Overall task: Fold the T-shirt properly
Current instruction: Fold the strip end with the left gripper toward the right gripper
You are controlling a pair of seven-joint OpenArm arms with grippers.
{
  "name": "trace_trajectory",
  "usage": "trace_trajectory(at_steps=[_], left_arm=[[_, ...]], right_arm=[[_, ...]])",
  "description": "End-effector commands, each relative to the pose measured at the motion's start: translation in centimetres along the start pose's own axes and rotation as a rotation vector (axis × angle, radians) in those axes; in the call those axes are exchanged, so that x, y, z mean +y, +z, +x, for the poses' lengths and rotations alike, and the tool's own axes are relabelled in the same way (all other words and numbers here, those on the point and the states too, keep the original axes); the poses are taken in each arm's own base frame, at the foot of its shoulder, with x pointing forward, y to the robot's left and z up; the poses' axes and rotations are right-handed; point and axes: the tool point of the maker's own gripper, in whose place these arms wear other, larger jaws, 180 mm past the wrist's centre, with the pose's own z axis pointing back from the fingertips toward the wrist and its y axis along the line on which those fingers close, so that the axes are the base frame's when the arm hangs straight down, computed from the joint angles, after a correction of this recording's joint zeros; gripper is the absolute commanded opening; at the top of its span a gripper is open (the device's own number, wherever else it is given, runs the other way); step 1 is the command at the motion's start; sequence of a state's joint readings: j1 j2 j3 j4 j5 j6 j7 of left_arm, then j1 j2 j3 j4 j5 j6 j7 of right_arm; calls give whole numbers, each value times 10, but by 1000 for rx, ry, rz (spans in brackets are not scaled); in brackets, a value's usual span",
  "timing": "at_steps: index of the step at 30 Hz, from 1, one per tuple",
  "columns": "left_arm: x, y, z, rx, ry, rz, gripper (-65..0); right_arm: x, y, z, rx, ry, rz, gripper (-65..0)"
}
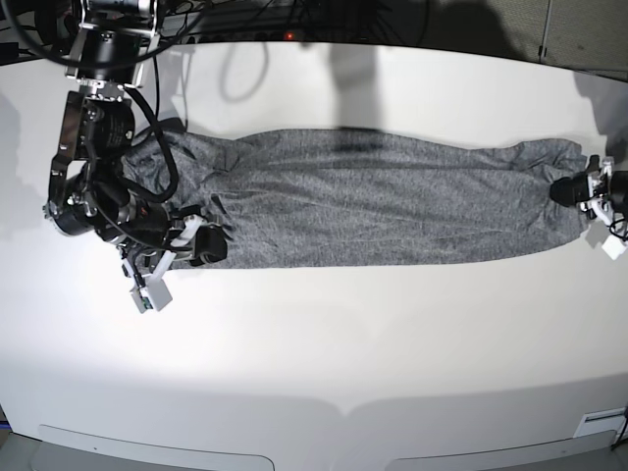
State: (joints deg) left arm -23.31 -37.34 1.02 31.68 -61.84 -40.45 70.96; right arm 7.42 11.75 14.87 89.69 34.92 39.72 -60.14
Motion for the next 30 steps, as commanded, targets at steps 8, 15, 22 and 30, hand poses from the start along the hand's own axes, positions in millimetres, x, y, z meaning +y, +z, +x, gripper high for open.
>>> trace_trajectory(at_steps=[8,15,22,30], left_arm=[[-27,14,29,-52,-97,-43,-650],[-59,24,55,-98,-253,-49,-650],[-88,28,55,-78,-322,-122,-650],[-135,-4,52,-88,-317,-293,-650]], right_arm=[[1,5,19,-58,22,6,-489],[1,5,19,-57,22,6,-489],[1,5,19,-58,22,6,-489],[1,5,20,-61,22,6,-489]])
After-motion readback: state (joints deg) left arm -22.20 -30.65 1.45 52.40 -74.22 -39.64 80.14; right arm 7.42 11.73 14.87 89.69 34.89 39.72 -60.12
